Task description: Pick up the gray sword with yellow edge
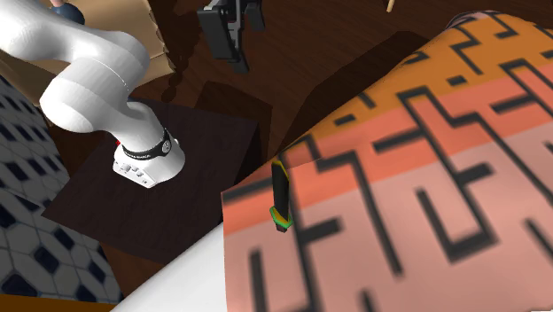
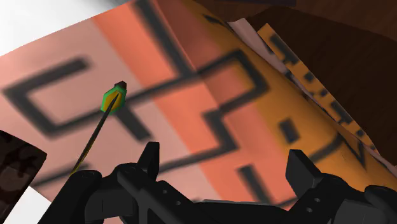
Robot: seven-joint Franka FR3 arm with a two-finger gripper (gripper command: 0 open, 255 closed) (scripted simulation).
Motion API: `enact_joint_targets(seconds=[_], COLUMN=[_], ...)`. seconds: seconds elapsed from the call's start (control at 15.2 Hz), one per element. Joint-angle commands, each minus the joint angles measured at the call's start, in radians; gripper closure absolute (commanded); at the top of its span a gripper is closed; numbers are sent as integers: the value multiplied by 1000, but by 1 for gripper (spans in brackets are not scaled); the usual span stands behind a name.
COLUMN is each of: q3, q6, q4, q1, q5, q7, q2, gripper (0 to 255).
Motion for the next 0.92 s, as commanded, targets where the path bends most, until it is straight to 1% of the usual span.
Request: enact_joint_targets(seconds=[0.0,0.26,0.46,0.66,0.86], q3=[0,-88,-164,-246,-335], q6=[0,106,190,281,376], q4=[0,-128,-202,-258,-292], q1=[0,26,44,64,90], q5=[0,-49,-90,-129,-163], q7=[0,-203,-357,-514,-676], q2=[0,-29,-24,5,61], gripper=[0,0,0,0,0])
